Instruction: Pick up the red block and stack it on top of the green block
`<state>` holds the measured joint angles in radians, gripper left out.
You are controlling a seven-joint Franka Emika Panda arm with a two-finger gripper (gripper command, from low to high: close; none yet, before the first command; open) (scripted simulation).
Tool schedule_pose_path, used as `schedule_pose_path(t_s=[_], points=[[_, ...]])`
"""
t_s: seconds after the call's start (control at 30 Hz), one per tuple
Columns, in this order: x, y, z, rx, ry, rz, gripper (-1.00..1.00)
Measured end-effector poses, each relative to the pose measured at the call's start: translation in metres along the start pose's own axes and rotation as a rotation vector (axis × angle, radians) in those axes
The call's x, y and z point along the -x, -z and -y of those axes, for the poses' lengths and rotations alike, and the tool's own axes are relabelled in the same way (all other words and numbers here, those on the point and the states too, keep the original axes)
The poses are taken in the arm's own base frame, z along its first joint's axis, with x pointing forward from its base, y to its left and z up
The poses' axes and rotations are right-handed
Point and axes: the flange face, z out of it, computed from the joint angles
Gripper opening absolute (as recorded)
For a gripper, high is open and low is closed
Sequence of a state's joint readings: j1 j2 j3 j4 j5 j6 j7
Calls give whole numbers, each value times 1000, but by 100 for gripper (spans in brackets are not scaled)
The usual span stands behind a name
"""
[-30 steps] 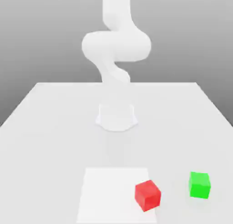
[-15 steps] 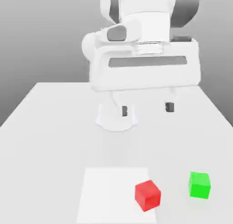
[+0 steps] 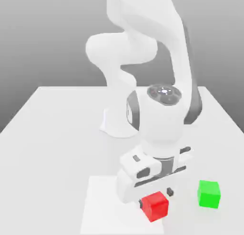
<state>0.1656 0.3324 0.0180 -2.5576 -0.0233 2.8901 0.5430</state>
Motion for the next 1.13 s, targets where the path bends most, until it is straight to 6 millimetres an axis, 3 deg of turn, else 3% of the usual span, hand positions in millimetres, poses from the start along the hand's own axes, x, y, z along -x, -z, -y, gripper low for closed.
schedule_pose_path(t_s=[0.2,0.4,0.6,0.83,0.9,1.0,1.03,1.13], points=[[0,1,0,1,0,0,-100],[3,60,5,1,29,0,-100],[38,79,61,3,384,0,-100],[97,98,127,1,836,1,-100],[100,86,131,0,882,2,-100],[100,52,132,1,894,1,-100],[101,41,132,1,894,1,100],[101,41,132,1,894,1,100]])
